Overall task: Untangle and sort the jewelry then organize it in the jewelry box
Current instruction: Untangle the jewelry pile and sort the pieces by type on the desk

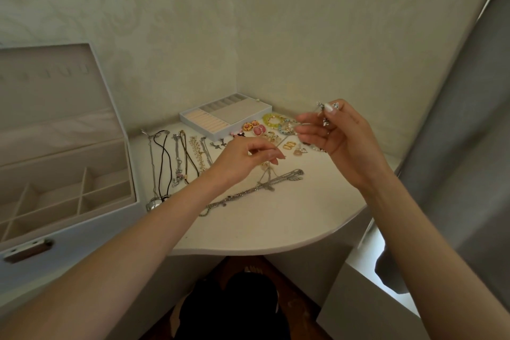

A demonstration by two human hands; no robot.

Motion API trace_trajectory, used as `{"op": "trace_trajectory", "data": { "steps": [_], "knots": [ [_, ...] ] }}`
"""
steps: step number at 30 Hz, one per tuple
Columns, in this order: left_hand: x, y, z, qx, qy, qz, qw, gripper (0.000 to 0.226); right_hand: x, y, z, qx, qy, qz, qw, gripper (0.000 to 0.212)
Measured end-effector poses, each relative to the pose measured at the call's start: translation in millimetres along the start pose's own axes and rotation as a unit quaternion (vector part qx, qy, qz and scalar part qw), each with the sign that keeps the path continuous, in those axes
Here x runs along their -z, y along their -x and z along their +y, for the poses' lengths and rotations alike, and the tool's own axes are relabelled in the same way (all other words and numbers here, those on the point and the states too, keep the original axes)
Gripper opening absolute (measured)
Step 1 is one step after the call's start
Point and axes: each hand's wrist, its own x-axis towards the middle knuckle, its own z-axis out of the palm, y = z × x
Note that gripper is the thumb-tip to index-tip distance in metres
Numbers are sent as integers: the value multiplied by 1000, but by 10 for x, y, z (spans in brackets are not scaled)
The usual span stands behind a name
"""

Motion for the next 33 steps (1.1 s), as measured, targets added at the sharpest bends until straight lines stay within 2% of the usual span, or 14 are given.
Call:
{"op": "trace_trajectory", "data": {
  "steps": [7, 14, 19, 26, 30, 33],
  "knots": [
    [-45, 13, -192, 16, -47, -13, 999, 11, -18, -20, -13, 37, -19, -22, 999, 29],
    [-53, 23, -256, 21, -89, -22, 996, 14, -28, -41, -5, 51, -22, -35, 998, 25],
    [-22, 55, -304, 60, -55, -15, 997, 20, -17, -74, -10, 62, -22, -36, 997, 15],
    [1, 87, -351, 79, -88, -36, 992, 25, -19, -121, -38, 79, -20, -45, 996, 17],
    [-3, 83, -271, 33, -146, -8, 989, 36, -49, -131, -33, 75, -16, -52, 996, 18],
    [-28, 34, -142, -8, -85, -25, 996, 38, -72, -145, -16, 72, -11, -58, 996, 18]
  ]
}}
